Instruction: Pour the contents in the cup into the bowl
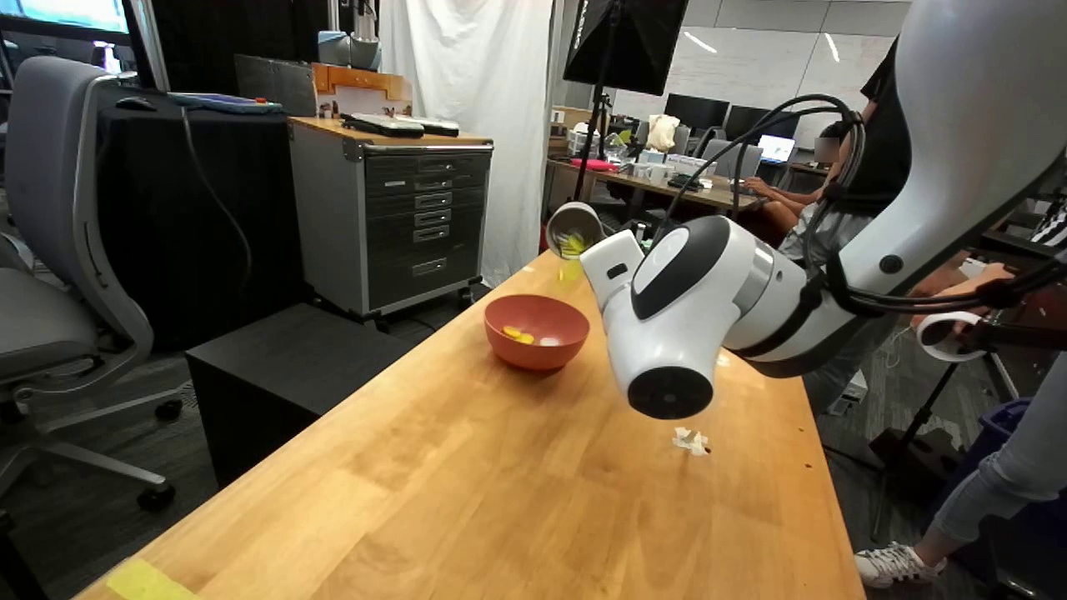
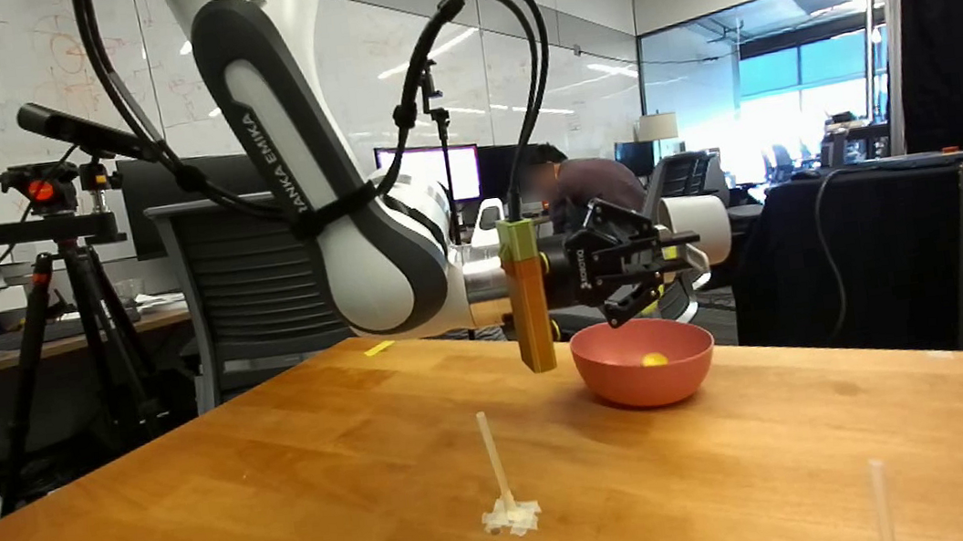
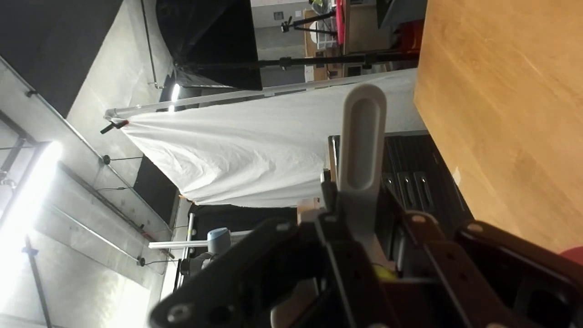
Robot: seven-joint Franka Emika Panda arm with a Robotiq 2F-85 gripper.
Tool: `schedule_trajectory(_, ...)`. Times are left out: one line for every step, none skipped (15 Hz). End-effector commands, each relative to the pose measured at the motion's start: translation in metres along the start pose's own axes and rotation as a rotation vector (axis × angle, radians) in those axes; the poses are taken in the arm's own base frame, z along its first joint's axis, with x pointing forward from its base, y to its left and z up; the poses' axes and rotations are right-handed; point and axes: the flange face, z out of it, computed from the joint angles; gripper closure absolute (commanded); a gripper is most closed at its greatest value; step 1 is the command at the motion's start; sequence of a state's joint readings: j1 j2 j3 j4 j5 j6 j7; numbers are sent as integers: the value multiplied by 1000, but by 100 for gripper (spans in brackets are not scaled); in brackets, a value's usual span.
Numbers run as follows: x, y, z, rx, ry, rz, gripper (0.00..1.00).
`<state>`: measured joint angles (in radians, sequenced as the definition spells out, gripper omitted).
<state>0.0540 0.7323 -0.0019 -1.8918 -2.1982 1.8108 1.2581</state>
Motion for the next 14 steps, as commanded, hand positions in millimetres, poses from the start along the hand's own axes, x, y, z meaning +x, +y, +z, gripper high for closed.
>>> schedule_trajectory(4,4,1,-62,26,-33,88)
schedule_trajectory(4,4,2,-71,31,-38,88)
schedule_trajectory(3,5,2,-75,32,-42,88)
schedule_trajectory(3,5,3,-80,32,-48,88)
schedule_trajectory(3,6,4,-86,34,-54,88)
schedule_trajectory(2,6,2,-93,37,-60,88)
schedule_trajectory(2,6,3,-99,37,-65,88)
schedule_trajectory(1,6,4,-109,40,-74,88)
schedule_trajectory(0,7,4,-120,42,-85,88)
schedule_trajectory(0,7,5,-127,44,-91,88)
schedule_trajectory(-1,7,5,-133,44,-97,88)
schedule_trajectory(-2,6,6,-139,43,-102,88)
schedule_trajectory(-2,6,6,-144,42,-106,88)
schedule_trajectory(-3,6,6,-150,41,-113,88)
